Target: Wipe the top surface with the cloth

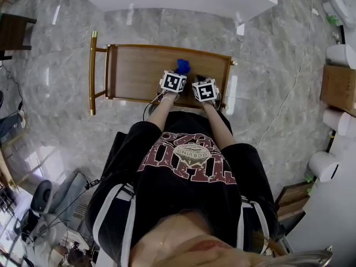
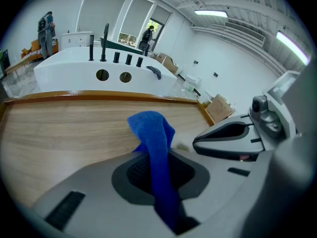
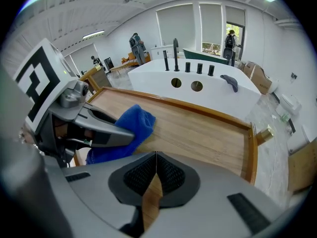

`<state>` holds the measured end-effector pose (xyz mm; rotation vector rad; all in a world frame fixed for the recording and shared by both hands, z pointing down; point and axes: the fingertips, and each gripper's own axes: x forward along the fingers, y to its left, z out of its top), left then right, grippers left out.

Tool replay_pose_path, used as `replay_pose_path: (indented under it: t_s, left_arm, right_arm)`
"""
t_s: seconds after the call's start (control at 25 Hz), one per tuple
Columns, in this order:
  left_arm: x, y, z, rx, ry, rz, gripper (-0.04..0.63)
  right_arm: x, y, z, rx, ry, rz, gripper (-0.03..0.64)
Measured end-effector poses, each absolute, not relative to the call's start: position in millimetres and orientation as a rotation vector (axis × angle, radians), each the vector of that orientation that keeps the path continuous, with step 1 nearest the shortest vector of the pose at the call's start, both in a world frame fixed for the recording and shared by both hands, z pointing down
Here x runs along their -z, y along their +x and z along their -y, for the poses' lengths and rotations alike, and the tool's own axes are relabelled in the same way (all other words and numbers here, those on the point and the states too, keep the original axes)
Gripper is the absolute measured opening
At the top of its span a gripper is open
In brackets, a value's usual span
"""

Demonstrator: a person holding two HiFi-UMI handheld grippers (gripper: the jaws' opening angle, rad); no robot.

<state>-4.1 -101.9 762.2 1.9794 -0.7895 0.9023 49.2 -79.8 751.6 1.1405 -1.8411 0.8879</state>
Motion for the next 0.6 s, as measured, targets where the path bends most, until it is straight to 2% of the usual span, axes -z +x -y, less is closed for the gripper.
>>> replay_pose_path:
  t_s: [0.6]
  left_arm:
    - [-759,-73,110,-0.889,1.959,0.818,0.097]
  right_arm:
    - [-753,-14,85,-0.882,1.090,1.853,0.017]
